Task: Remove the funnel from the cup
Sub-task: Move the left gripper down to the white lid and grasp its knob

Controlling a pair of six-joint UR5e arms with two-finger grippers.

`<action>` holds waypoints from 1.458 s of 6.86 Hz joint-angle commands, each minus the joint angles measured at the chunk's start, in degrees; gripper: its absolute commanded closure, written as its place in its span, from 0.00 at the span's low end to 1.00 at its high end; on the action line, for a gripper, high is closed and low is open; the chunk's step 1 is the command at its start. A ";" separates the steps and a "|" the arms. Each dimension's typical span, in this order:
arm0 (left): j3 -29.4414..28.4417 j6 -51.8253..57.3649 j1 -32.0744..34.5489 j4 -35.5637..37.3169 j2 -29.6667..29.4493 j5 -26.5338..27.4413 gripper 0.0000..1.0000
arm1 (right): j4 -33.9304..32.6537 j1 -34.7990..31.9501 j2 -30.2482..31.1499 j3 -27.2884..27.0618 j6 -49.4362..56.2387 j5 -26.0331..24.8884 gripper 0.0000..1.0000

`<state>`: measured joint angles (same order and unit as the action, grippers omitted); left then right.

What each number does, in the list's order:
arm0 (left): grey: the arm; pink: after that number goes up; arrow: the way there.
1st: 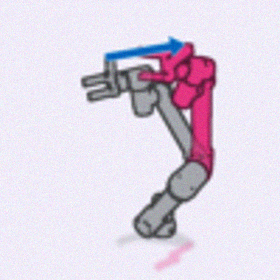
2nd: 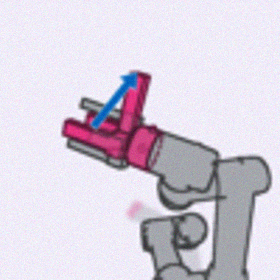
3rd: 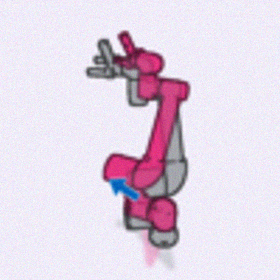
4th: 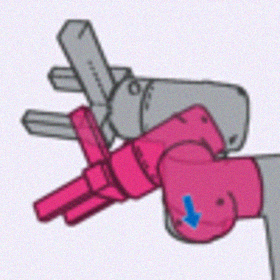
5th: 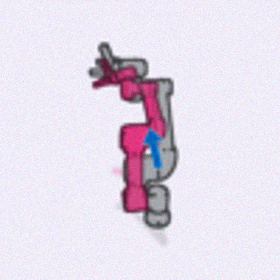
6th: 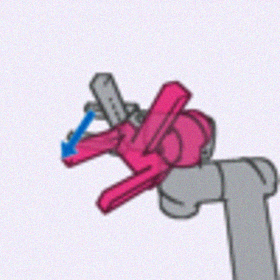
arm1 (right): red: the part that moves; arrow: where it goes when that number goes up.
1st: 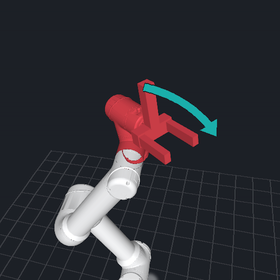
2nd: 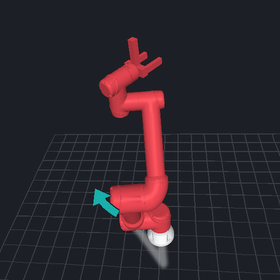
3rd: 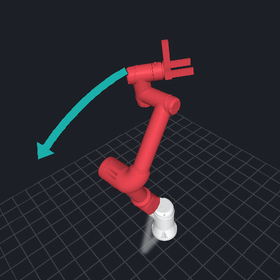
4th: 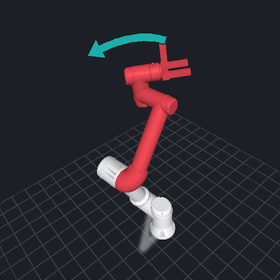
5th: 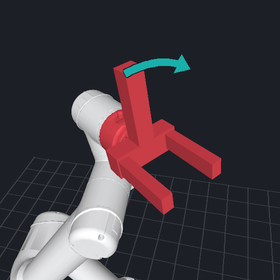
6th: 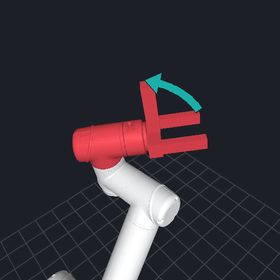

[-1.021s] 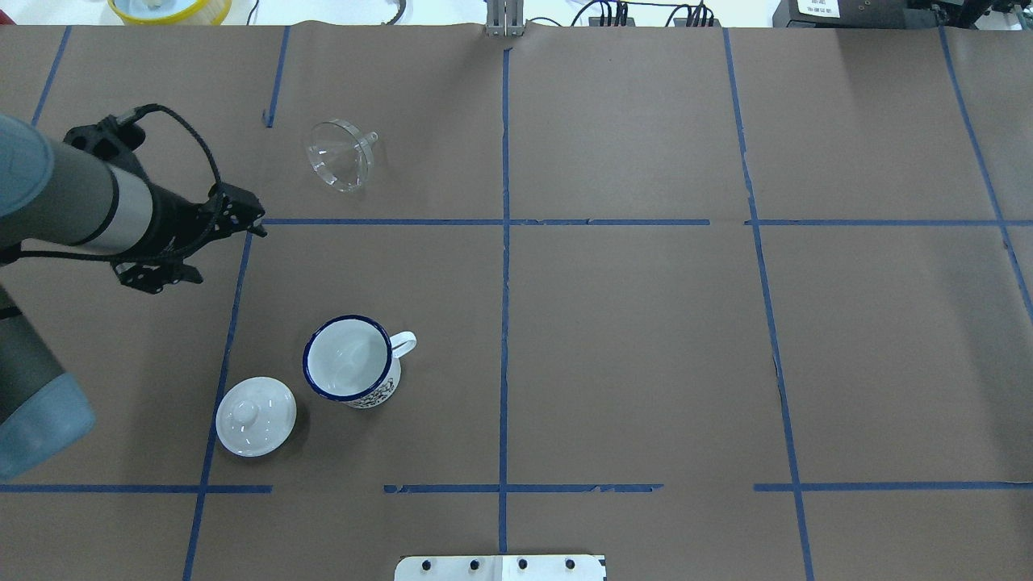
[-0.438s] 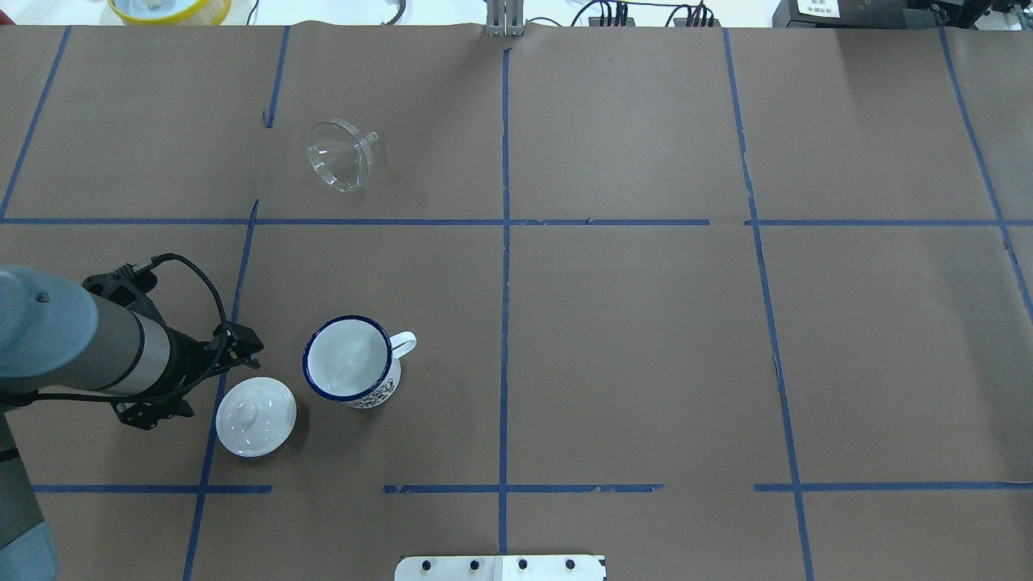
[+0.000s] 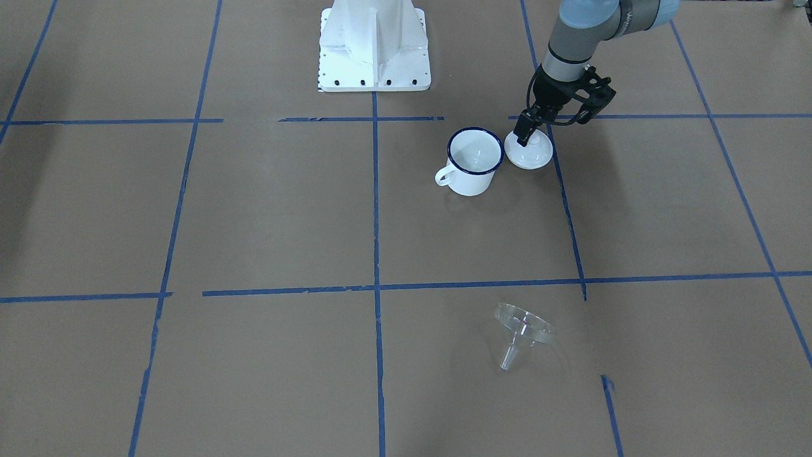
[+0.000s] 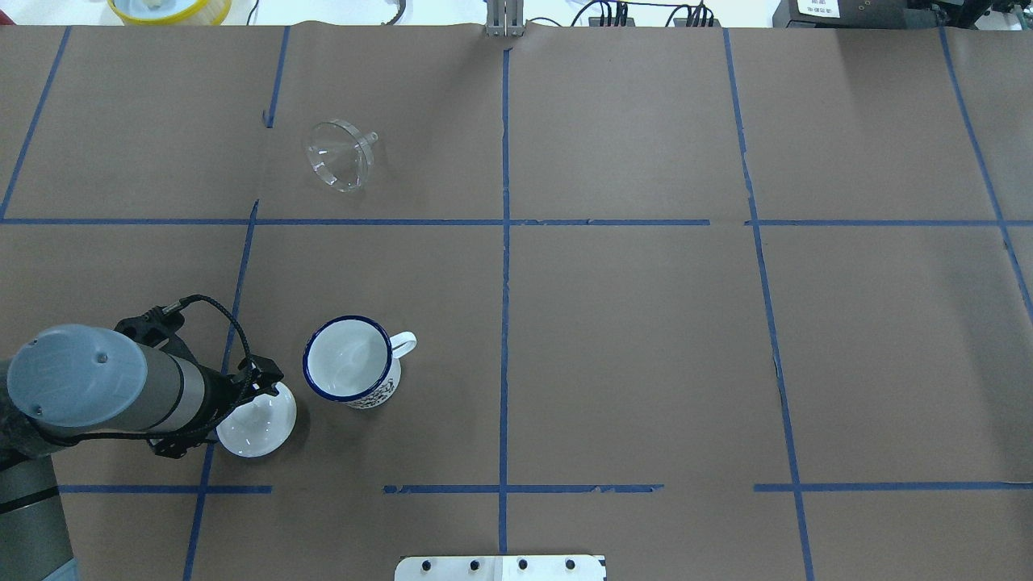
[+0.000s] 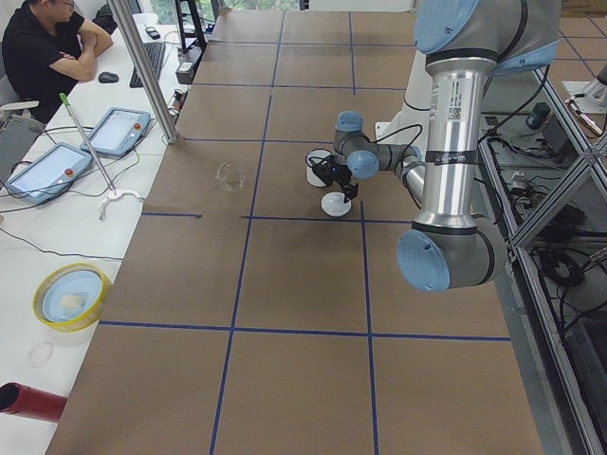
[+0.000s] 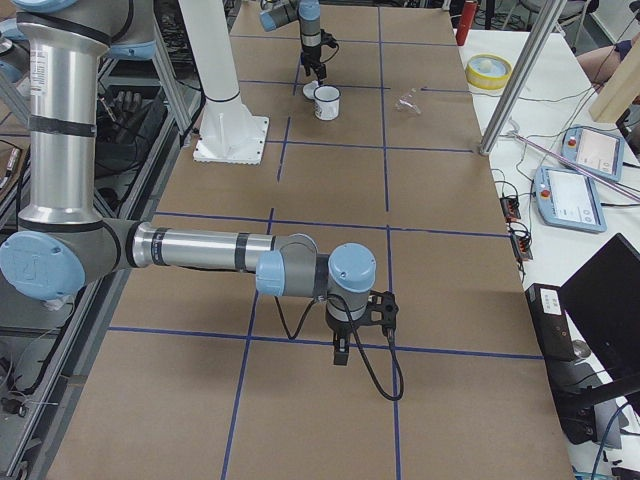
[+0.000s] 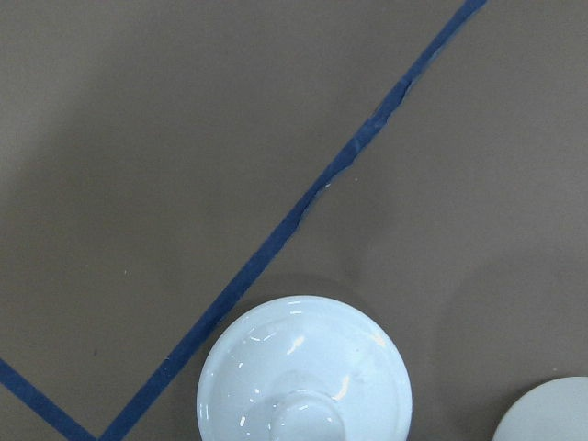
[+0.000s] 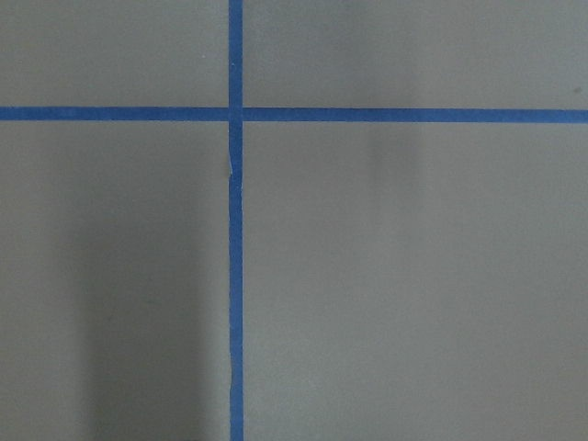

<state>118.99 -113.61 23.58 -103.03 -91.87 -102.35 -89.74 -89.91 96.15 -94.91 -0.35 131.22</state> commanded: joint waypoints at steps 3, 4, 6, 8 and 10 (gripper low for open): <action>-1.13 -1.62 -0.55 -1.38 -0.07 0.75 0.41 | 0.00 0.00 0.00 0.08 0.00 0.00 0.00; -1.13 -1.62 -0.55 -1.38 0.02 0.75 0.54 | 0.00 0.00 0.00 -0.01 0.00 0.00 0.00; -0.52 -3.54 -0.38 -1.29 0.02 0.83 1.00 | 0.00 0.00 0.00 0.08 0.00 0.00 0.00; 4.28 -3.55 0.32 0.80 1.68 0.57 1.00 | 0.00 0.00 0.00 0.08 0.00 0.00 0.00; 12.82 -3.55 1.64 11.32 1.78 0.48 1.00 | 0.00 0.00 0.00 0.08 0.00 0.00 0.00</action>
<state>127.35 -117.15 24.41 -97.18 -90.05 -101.78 -89.74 -89.91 96.15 -94.88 -0.35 131.22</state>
